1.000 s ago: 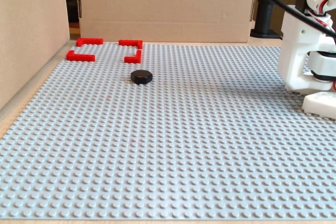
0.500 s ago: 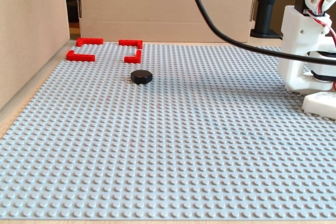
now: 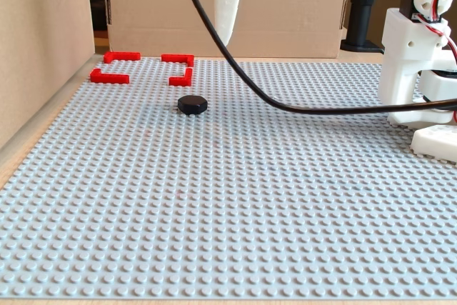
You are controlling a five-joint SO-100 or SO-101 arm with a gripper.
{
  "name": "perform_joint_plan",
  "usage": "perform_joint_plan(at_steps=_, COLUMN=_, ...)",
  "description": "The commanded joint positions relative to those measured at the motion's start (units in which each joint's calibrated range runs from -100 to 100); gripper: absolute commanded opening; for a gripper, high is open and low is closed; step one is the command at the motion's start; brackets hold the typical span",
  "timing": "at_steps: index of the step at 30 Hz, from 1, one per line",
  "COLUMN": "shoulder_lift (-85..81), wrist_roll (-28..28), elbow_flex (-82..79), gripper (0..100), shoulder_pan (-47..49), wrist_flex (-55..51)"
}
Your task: Grab the Lego and store it in red box
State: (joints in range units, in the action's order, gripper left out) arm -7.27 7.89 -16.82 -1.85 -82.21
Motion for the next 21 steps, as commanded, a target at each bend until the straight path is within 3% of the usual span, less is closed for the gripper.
perform_joint_plan(at_steps=1, shoulder_lift=1.8, wrist_roll=-0.1, elbow_flex=1.5, gripper=11, shoulder_pan=0.7, wrist_flex=1.9)
perform_joint_plan(at_steps=21, shoulder_lift=15.8, wrist_roll=0.4, elbow_flex=2.4, gripper=18, shoulder_pan=2.6, wrist_flex=12.6)
